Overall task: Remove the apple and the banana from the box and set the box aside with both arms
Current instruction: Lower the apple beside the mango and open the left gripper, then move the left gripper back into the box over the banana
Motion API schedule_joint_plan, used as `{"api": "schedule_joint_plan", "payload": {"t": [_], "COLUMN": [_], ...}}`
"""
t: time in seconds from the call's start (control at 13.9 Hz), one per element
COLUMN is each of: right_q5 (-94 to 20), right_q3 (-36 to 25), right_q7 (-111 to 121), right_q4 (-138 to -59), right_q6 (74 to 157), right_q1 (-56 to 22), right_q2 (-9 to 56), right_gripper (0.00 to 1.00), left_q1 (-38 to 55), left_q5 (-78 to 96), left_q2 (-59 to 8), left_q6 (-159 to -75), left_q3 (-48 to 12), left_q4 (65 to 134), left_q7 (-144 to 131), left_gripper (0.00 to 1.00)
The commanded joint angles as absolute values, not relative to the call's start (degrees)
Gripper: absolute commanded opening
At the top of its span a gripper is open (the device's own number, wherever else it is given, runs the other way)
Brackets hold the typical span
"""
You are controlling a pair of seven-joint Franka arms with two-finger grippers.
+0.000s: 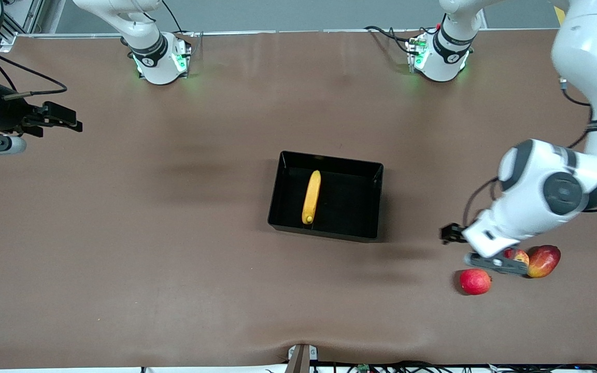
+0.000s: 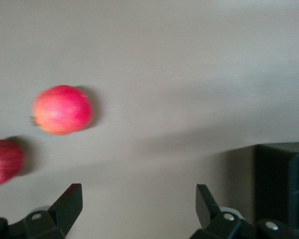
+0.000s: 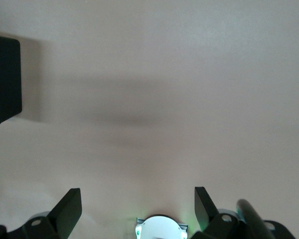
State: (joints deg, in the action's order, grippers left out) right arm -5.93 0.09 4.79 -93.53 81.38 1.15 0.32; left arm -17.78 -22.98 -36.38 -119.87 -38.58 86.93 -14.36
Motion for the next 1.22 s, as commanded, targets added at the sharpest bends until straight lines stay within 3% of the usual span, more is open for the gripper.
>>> {"api": "schedule_joint_plan", "payload": {"t": [0.0,0.29,0.58,0.94,1.15], "right_q5": [-6.4,-6.4,-6.4,-6.4,-6.5], "right_q3": [0.0,0.1,0.1,0.1,0.1], "right_q7": [4.7,1.4,0.1,0.1,0.0], "right_q4": [-92.7,-92.8,-93.0,-93.4,-93.4], "right_q6": [80.2,79.5,78.8,78.7,78.7], "right_q1": [1.4,1.0,-0.5,-0.6,-0.6], "right_q2": [1.0,0.9,0.9,0.8,0.8], "right_gripper": [1.00,1.00,1.00,1.00,1.00], "left_q1": [-10.2,1.3,8.2,21.4,23.1], "left_q5": [-24.5,-28.8,-29.3,-29.2,-29.2], "left_q2": [-35.6,-38.7,-42.4,-45.2,-48.8], "left_q6": [-119.5,-121.7,-130.3,-139.8,-147.8], "left_q3": [-38.5,-38.2,-36.5,-24.4,-22.1], "left_q4": [87.9,87.5,87.3,86.9,86.8], "left_q7": [-27.4,-43.0,-47.8,-53.1,-54.7], "left_gripper": [1.00,1.00,1.00,1.00,1.00]}}
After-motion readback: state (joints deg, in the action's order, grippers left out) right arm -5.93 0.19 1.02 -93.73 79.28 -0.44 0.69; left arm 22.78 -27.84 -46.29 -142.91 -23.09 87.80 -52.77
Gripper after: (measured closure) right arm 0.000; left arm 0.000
